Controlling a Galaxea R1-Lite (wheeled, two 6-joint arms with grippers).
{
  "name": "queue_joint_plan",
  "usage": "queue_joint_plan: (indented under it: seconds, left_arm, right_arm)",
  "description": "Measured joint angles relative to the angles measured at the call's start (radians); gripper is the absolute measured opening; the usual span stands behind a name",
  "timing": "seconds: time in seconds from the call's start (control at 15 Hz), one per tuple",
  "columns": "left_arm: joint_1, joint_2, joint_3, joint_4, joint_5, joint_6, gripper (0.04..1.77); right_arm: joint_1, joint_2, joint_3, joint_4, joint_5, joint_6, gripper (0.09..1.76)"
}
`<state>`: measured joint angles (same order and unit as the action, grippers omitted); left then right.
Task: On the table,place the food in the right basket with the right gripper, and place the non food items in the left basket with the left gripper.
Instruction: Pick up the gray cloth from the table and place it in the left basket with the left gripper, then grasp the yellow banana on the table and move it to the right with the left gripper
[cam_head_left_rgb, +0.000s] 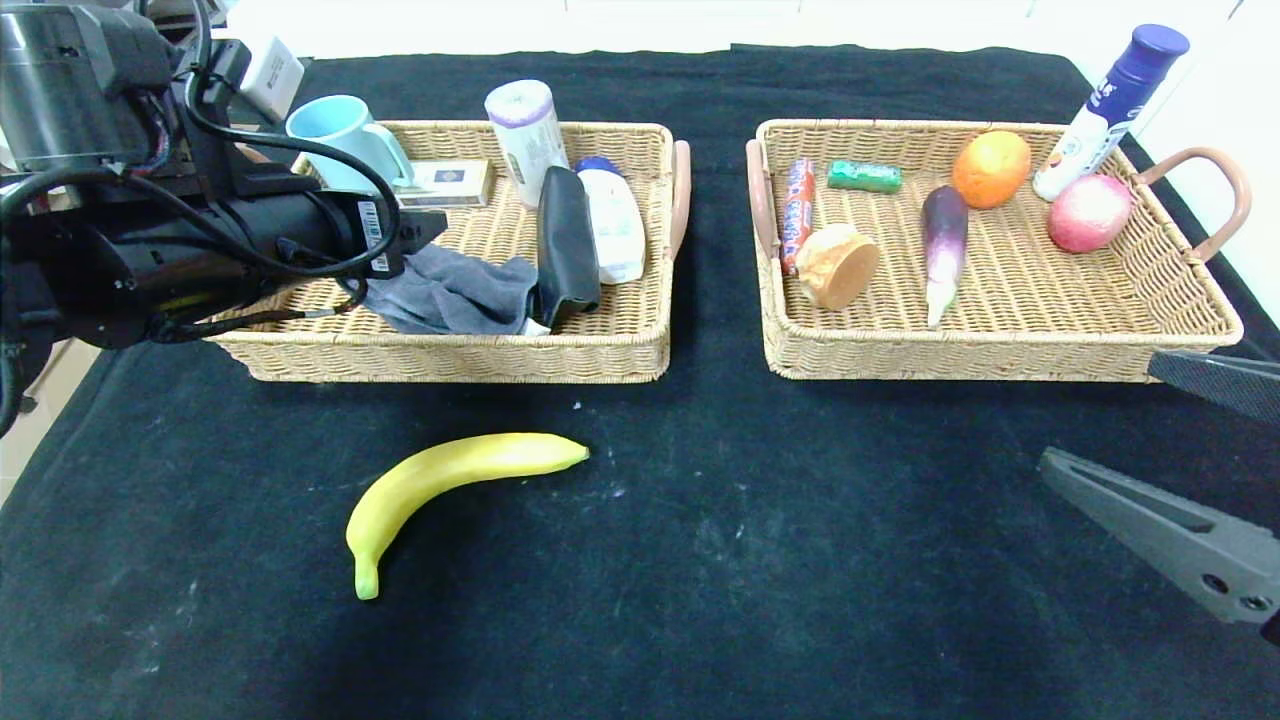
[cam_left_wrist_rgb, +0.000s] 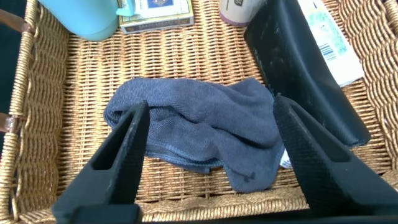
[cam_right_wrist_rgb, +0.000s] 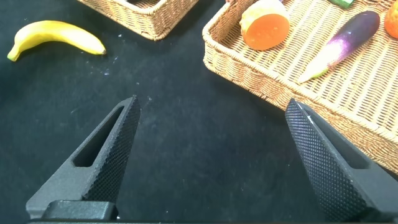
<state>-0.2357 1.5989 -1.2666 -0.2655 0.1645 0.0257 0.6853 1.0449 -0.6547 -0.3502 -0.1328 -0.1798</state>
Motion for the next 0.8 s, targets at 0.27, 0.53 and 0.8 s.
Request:
queue_joint_plan:
  seconds: [0.27,0.53,0.8]
  left_arm:
    - [-0.007,-0.019,0.019,0.018,0.003,0.02,1.55]
    - [-0.049,-0.081,0.076,0.076,0.001,0.079,1.62]
    - [-0.104,-0.158,0.09,0.272,0.0,0.087,1.66]
  right_arm:
    - [0.0,0.0,0.002,-0.011,0.0,0.0,1.71]
    - [0.006,0.005,0.004,0.001,0.001,0.0,1.71]
    - [0.007,0.009,0.007,0.001,0.0,0.0,1.71]
